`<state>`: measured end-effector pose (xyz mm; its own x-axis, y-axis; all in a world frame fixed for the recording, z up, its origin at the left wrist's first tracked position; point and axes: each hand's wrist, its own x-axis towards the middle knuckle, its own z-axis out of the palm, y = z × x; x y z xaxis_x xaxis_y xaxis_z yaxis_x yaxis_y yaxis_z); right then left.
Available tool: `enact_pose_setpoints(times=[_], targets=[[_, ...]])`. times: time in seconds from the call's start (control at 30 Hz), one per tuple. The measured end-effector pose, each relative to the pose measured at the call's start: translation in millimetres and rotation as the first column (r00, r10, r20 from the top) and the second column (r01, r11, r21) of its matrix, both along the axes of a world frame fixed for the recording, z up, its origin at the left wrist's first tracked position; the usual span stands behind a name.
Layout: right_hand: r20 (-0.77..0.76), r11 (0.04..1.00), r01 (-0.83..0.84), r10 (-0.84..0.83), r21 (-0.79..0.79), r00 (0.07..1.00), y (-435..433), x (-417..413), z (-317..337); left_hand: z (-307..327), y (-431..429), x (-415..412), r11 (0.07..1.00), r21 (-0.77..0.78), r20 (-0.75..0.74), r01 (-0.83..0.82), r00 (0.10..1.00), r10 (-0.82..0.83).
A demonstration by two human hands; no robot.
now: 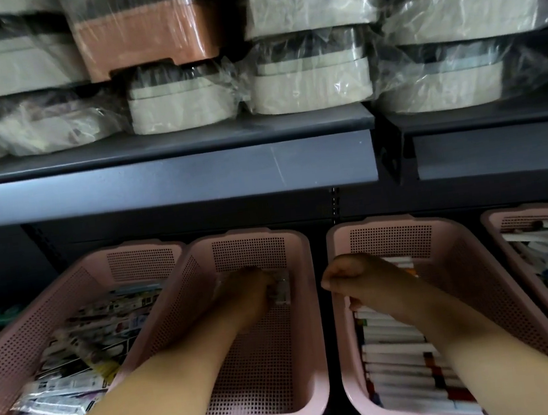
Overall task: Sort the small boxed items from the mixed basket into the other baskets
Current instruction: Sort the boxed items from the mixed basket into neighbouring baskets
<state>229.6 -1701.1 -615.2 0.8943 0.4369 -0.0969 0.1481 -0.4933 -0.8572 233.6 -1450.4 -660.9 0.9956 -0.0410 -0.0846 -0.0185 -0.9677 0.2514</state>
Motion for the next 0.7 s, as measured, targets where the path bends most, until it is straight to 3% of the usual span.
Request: enact_pose_setpoints(times=[0.23,0.37,0.57,0.7], targets=[[0.063,0.996,0.094,-0.094,0.011,0.994,-47.1,8.6,20.3,50.8,-20.5,-5.0,0.995,0.034,0.154,0.097,0.983,-0.101],[0.132,0.975,0.221,-0.221,0.018,0.966,-88.4,11.9,27.6,77.1,-66.1,-10.6,0.972,-0.017,0.260,0.233,0.940,-0.221],[0.339,0.937,0.279,-0.197,-0.211,0.920,-170.2,-11.3,34.3,90.5,-172.6,-12.3,0.906,-0.024,0.321,0.423,0.862,-0.393],[0.324,0.846,0.397,-0.287,-0.357,0.902,-248.3,-30.4,24.8,86.5,-256.7,-12.0,0.846,0.045,0.349,0.531,0.786,-0.511]])
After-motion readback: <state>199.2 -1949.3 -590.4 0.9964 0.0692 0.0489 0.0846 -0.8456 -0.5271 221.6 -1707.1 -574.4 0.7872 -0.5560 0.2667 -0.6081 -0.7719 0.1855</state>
